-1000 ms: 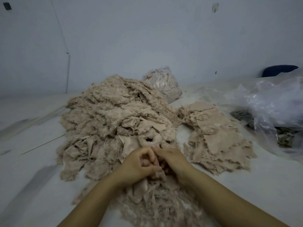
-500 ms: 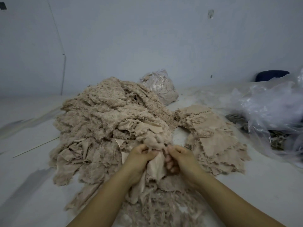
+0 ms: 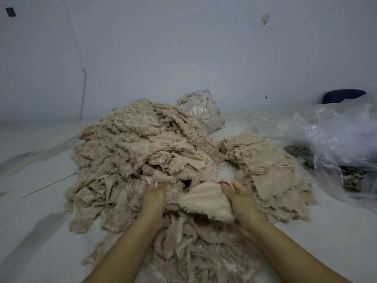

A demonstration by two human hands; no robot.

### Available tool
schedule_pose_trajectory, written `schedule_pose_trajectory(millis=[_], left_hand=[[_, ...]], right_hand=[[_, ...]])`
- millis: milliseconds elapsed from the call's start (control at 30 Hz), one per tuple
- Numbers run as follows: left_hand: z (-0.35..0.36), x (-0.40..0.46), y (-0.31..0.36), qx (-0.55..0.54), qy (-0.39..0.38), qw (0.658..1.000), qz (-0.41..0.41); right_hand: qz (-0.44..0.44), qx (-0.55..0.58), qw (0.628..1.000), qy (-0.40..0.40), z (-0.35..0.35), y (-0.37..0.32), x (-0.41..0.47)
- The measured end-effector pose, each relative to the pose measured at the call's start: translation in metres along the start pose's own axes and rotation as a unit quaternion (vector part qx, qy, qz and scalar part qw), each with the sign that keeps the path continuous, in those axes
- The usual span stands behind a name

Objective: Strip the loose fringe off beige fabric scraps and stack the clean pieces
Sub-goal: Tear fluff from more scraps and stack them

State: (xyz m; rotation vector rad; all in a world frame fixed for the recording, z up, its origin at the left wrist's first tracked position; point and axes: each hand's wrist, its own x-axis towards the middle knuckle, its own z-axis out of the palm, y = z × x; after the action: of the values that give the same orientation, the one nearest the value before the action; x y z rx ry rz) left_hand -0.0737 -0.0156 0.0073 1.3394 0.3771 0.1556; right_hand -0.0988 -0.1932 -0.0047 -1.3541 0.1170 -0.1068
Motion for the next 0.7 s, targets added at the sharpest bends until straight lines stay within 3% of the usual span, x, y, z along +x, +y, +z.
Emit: schedule_pose_trajectory(millis=[33, 100, 133, 200, 267, 333, 400, 533, 633, 700], left_hand=[[-0.002, 0.003, -0.003, 0.106, 0.011, 0.993, 0.058], [-0.002, -0.001, -0.008, 0.283, 0.022, 0.931, 0.229], [0.002, -0.006, -0.007, 0.304, 0.008, 0.901, 0.311], [0.014, -0.016, -0.004, 0.293, -0.104, 0.874, 0.374], [0.028, -0.022, -0.002, 0.271, -0.232, 0.874, 0.329], [0.035, -0.018, 0.001, 0.251, -0.290, 0.870, 0.310], [0.036, -0.011, 0.002, 0.215, -0.286, 0.878, 0.318], [0.038, -0.005, 0.000, 0.135, -0.272, 0.924, 0.232], [0.035, 0.011, 0.009, 0.088, -0.162, 0.973, 0.139], [0.021, 0.019, 0.015, 0.136, -0.129, 0.965, 0.183]], right_hand=[[-0.002, -0.012, 1.000, -0.003, -0.003, -0.002, 0.000], [-0.029, -0.053, 0.998, -0.010, -0.005, -0.004, 0.000], [-0.049, -0.073, 0.996, -0.013, -0.003, -0.005, -0.001], [-0.080, -0.083, 0.993, -0.028, 0.002, -0.008, -0.002], [-0.094, -0.098, 0.989, -0.060, 0.005, -0.012, -0.003], [-0.088, -0.115, 0.986, -0.089, 0.002, -0.016, -0.005], [-0.060, -0.117, 0.986, -0.101, -0.004, -0.019, -0.008], [-0.007, -0.119, 0.984, -0.130, -0.012, -0.019, -0.005], [0.026, -0.104, 0.989, -0.105, -0.025, -0.020, 0.002], [0.032, -0.085, 0.992, -0.083, -0.038, -0.026, 0.008]])
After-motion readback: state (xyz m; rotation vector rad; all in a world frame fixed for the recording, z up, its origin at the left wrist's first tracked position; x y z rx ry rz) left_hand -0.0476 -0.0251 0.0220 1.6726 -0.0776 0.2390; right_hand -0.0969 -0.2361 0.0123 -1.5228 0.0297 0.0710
